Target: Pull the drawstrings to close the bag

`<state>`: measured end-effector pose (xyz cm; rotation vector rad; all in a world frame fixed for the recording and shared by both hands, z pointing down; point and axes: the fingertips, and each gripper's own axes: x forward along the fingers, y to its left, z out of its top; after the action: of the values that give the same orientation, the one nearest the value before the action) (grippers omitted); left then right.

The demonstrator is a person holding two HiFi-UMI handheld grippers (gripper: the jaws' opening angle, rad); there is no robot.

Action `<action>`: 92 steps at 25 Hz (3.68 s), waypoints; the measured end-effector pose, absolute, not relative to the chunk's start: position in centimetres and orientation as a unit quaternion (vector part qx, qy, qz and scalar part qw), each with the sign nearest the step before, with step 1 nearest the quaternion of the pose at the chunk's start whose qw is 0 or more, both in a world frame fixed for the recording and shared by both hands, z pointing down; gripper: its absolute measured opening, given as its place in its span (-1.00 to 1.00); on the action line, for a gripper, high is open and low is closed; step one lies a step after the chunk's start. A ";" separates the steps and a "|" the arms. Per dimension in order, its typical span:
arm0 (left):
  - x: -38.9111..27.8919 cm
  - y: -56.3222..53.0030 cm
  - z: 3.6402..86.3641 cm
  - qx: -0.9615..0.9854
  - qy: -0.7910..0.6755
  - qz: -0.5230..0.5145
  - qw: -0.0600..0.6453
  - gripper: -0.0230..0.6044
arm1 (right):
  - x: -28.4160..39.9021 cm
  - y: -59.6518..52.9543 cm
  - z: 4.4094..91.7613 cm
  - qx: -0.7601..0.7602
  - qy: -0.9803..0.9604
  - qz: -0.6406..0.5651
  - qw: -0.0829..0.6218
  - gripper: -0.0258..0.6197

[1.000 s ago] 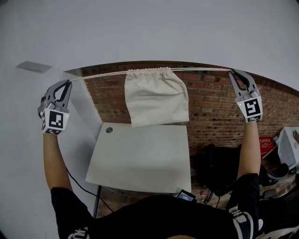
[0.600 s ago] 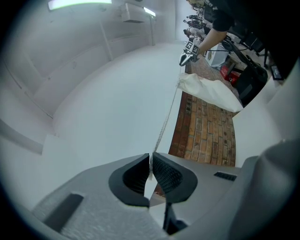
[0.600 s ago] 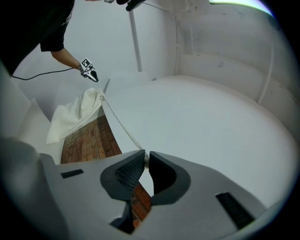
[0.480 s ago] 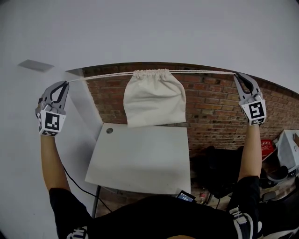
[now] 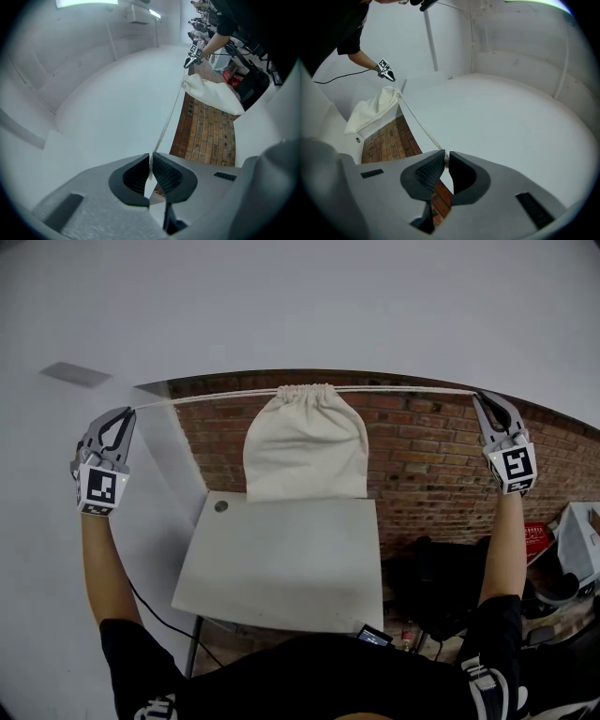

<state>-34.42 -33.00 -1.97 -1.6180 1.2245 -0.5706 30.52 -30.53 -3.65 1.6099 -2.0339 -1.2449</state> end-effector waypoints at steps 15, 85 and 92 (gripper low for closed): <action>-34.2 -32.7 -3.1 -0.679 0.505 -0.224 0.483 -0.82 | 30.3 -31.0 -3.3 0.548 -0.706 -0.425 0.144 -0.80; -38.0 -32.6 -5.0 -0.882 0.414 0.205 0.093 -0.82 | 29.5 -30.2 -5.4 0.426 -0.895 -0.082 -0.103 -0.78; -38.0 -32.5 -4.9 -0.885 0.404 0.215 0.084 -0.81 | 29.0 -30.2 -5.9 0.430 -0.894 -0.091 -0.092 -0.78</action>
<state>-37.96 -32.45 -4.89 -2.6422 1.2048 0.6414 28.99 -30.24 -5.89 1.4356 -2.9854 -0.3030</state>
